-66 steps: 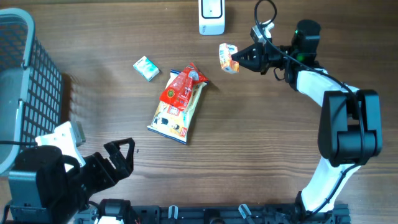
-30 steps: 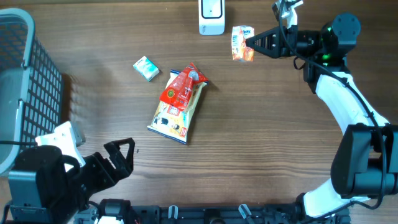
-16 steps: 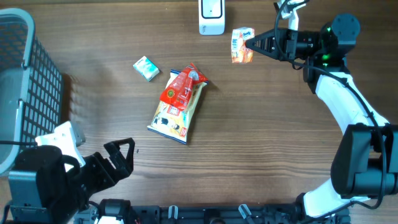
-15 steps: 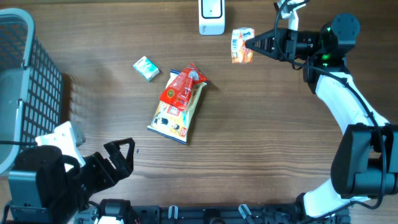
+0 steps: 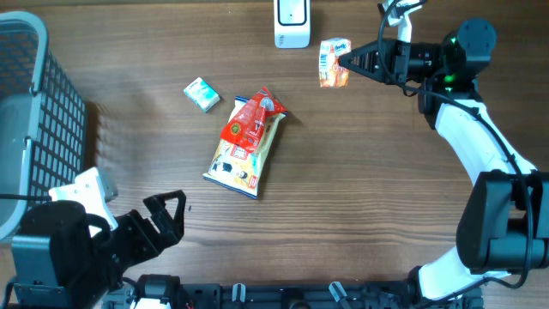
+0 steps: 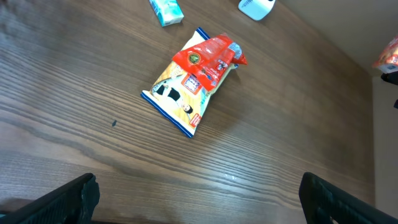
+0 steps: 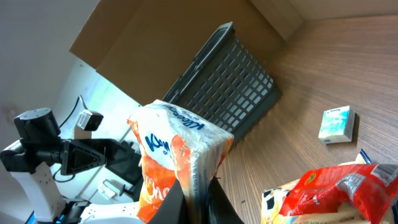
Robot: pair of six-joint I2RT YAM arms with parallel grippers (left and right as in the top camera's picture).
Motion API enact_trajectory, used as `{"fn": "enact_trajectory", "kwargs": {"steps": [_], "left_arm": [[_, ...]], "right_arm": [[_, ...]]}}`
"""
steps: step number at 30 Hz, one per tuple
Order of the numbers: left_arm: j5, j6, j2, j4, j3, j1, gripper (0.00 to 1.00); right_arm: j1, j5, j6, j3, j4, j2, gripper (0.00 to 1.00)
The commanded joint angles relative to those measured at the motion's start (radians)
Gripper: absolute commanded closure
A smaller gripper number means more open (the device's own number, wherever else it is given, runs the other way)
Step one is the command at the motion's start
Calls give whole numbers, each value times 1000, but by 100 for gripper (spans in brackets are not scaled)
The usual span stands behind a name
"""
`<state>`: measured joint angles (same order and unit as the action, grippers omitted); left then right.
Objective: Scan the item barcode
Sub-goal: 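Hold the tissue pack over the white scanner with the right gripper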
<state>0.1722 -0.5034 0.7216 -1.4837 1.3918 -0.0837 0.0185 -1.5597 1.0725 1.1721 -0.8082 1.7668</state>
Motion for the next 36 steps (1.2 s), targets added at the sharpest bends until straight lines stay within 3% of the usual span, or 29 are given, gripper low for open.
{"fn": "enact_trajectory", "kwargs": {"steps": [1,6,11,13,16,18,20,23,26,30,36], "left_arm": [[1,-6,-3,2,-5,1,0],[1,-6,-3,2,-5,1,0],[1,-6,-3,2,-5,1,0],[1,-6,-3,2,-5,1,0],[1,-6,-3,2,-5,1,0],[1,-6,-3,2,-5,1,0],[1,-6,-3,2,-5,1,0],[1,-6,-3,2,-5,1,0],[1,-6,-3,2,-5,1,0],[1,-6,-3,2,-5,1,0],[1,-6,-3,2,-5,1,0]], "right_arm": [[-6,2,28,-8,0,-28,96],[-6,160,56,-8,6,-28,95],[-12,352,-11,-7,161,-28,95],[-16,473,-111,-6,307,-28,95],[-54,790,-416,46,723,-29,95],[-117,1186,-618,130,1038,-29,95],[-198,1533,-763,193,1175,-28,95],[-304,1812,-910,221,1167,-28,95],[-383,1926,-991,221,1043,-10,95],[-422,2009,-997,248,914,56,95],[-422,1917,-1015,662,1165,304,95]]}}
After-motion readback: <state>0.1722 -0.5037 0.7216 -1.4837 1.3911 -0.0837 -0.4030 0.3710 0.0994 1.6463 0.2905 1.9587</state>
